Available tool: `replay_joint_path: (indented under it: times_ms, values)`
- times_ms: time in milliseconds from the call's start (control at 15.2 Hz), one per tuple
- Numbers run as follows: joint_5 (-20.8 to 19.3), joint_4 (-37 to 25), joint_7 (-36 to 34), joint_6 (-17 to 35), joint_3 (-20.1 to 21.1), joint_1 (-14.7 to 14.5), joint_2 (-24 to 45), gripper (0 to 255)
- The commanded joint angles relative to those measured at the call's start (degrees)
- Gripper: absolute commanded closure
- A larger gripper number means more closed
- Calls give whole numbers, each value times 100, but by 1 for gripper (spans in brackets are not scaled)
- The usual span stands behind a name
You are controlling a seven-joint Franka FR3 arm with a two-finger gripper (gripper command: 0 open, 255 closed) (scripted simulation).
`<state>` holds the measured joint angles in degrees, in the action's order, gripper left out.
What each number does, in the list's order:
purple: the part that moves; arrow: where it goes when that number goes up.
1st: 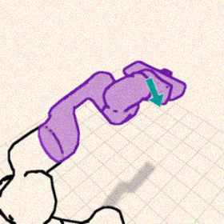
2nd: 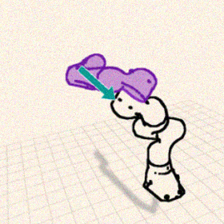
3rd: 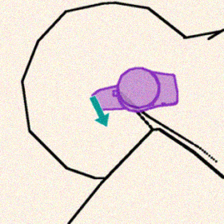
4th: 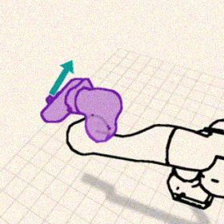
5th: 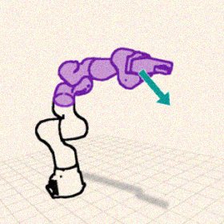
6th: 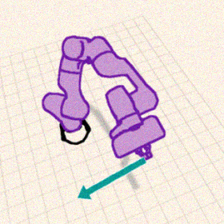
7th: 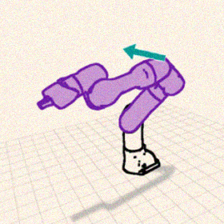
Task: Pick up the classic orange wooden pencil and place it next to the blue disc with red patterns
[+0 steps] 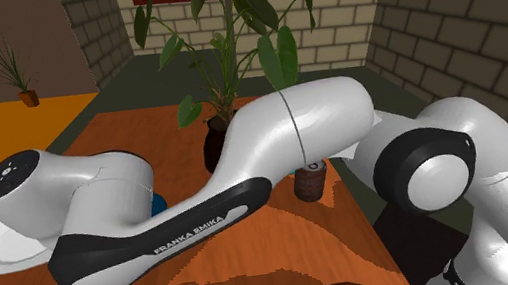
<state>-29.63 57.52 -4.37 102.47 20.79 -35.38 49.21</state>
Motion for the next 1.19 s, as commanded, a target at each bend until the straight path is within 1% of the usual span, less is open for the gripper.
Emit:
replay_joint_path:
  times_ms: [0,396,462,792,1056,1122]
  values:
    - [-5,83,-27,64,1,12,-14,255]
    - [-5,81,-27,64,1,12,-13,255]
    - [-5,81,-27,64,1,12,-13,0]
    - [-6,81,-27,64,2,12,-13,0]
    - [52,-576,98,-600,28,-188,-50,0]
    - [51,-577,99,-600,28,-188,-50,0]
